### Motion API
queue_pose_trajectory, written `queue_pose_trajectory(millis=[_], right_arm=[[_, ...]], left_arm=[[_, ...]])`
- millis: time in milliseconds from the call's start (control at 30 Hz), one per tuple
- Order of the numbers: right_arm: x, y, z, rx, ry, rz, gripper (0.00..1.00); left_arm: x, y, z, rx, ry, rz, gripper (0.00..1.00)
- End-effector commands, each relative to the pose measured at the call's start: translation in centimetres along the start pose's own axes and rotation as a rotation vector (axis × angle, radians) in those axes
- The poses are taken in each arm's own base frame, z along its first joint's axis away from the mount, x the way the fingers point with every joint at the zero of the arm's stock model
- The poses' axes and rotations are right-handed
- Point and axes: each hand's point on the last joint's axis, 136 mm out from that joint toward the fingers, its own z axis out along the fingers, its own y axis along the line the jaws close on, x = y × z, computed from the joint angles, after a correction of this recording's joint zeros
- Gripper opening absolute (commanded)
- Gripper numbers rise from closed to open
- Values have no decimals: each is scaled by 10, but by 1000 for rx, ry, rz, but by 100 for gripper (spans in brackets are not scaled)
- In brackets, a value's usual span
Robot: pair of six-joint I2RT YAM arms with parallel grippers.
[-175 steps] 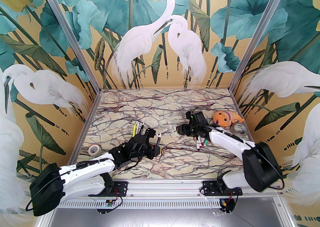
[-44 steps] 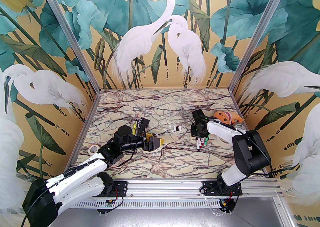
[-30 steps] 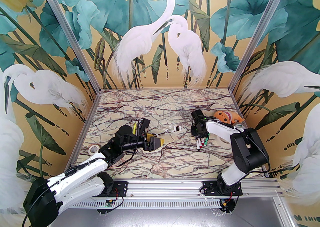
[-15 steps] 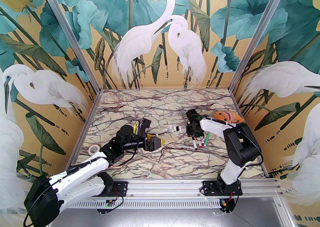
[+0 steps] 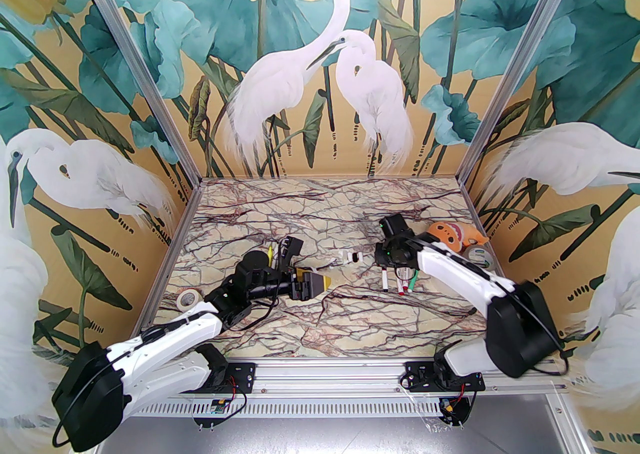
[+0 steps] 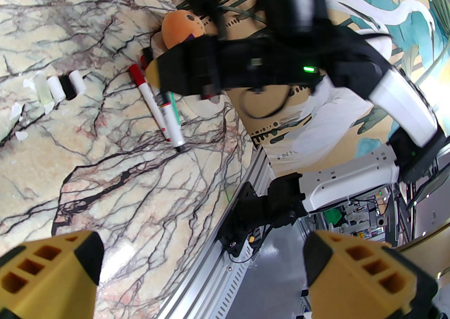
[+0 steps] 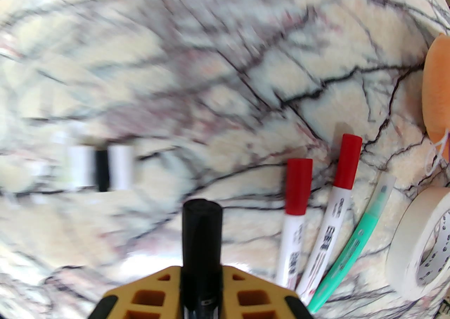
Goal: Open the pen caps
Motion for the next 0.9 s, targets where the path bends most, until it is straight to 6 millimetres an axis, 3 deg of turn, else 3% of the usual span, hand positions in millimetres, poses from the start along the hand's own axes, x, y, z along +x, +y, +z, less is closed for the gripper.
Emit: queue_pose_trajectory(millis=[0,267,433,600,733,867], right_arm=[[-3,29,-23,-178,-64,80,22],[-15,103,-76,-537,-216,137,21],[-18,136,-98,-690,-278,166,21],[-16,150,-106,-768,-300,184,20],[-11,158,-109,-817,-302,193,20],[-7,164,-112,-856,-306,192,20]], left_arm=[[-3,-1,9,35,-23,-42,99],[1,-11,47,40,9,-74,99],[-5,-18,59,75,-4,-93,96],[-9,-27,62,112,-3,-90,88],[-10,-28,61,116,-19,-94,69],[-15,-30,62,114,-27,-89,58]])
